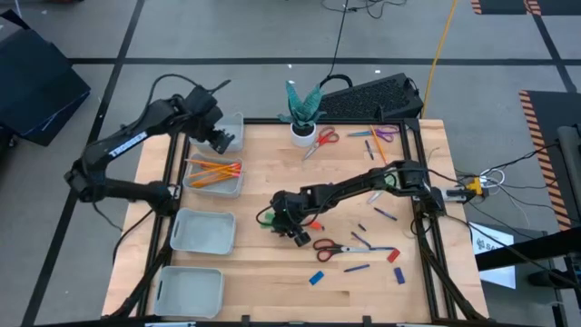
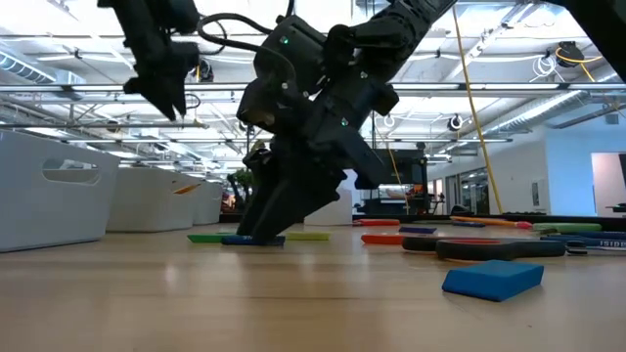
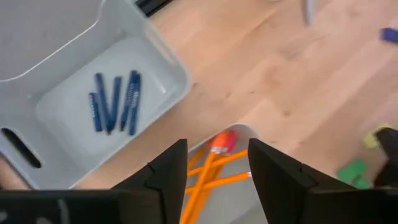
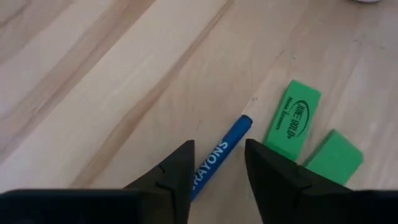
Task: Sort crayons/erasers/pens/pencils in bins
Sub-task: Put the blue crayon into the top gray bin
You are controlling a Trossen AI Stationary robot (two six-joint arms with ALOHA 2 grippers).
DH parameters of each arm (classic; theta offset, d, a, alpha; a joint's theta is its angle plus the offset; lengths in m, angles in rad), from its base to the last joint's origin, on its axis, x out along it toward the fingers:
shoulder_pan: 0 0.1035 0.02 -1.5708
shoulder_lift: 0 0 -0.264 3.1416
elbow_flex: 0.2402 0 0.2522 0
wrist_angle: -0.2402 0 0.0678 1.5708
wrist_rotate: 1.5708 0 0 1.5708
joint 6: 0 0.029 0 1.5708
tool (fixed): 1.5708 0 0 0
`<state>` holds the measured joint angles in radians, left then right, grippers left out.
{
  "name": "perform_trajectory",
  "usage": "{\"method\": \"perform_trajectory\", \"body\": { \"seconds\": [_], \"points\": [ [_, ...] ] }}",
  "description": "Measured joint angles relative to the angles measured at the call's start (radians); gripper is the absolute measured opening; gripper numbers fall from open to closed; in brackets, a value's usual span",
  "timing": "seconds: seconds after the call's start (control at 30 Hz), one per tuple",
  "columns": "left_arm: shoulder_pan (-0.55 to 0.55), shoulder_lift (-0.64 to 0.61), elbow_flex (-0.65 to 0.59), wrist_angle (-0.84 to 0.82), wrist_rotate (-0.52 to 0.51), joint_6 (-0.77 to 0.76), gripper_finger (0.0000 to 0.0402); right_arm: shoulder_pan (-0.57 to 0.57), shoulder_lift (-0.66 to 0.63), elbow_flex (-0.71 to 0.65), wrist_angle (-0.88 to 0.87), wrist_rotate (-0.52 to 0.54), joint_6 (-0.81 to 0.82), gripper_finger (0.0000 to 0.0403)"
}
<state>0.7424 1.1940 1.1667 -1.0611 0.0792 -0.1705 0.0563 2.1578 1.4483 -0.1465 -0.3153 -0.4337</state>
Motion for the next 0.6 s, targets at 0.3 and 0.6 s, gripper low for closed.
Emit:
{"method": "perform_trajectory", "body": {
  "seconds": [0.3,0.6],
  "points": [
    [-0.133,-0.03,-0.001,0.018,-0.056,-0.093,0.0159,0.025,-0.003,-0.006,-0.043,0.125,0.195,0.0082],
    [-0.272,-0.116,-0.016,0.292,-0.058,-0.004,0.0159,0.102,-0.009,-0.033,-0.065,0.306,0.361,0.0017]
  ]
}}
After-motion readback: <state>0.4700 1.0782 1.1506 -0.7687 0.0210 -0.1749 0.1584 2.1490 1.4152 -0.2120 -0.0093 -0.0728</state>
